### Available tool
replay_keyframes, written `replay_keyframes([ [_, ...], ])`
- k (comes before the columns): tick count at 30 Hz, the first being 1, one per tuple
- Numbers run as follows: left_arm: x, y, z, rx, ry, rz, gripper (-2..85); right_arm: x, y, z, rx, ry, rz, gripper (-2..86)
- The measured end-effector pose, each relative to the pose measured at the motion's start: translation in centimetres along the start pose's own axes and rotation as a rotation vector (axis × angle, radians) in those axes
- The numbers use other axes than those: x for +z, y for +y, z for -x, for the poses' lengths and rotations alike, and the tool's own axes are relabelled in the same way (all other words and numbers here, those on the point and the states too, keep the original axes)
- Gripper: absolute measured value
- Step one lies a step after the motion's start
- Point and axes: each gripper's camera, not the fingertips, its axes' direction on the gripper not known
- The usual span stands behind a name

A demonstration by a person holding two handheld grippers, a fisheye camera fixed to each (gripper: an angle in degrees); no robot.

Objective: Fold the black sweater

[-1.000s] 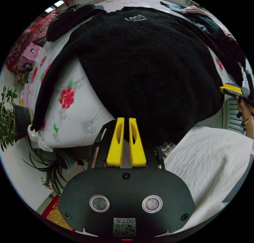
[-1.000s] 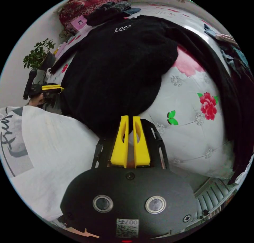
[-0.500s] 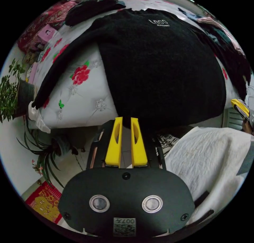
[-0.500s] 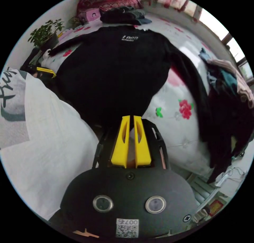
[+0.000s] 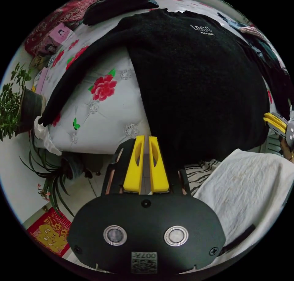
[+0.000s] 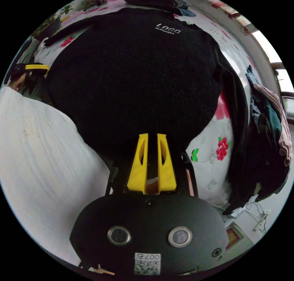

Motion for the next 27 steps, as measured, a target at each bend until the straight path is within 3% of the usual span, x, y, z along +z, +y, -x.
replay_keyframes([
  [5,-1.8,1.1,13.9,-0.327,0.076,-0.153,2.0,0.1,-2.1,0.2,0.004,0.013,0.079,5.5],
  [10,1.5,1.4,32.3,-0.772,0.411,-0.246,13.3,0.1,-3.0,-0.1,0.034,0.004,0.118,5.7],
  [14,5.4,1.5,38.4,-0.996,0.631,-0.253,16.1,0.0,-3.5,-0.1,0.077,0.014,0.143,5.8],
  [18,6.4,1.6,39.5,-1.141,0.607,-0.242,3.7,0.0,-3.7,0.0,0.106,0.038,0.166,5.5],
  [20,3.5,0.4,38.4,-1.051,0.551,-0.364,2.1,-0.1,-3.6,-0.1,0.135,0.047,0.176,5.3],
  [23,-4.7,-4.4,33.9,-0.725,0.456,-0.579,1.1,-0.2,-3.3,-0.6,0.185,0.042,0.189,4.7],
  [27,-18.5,-10.4,19.4,-0.04,0.517,-0.87,1.6,-0.5,-2.9,-1.5,0.242,0.022,0.217,3.5],
])
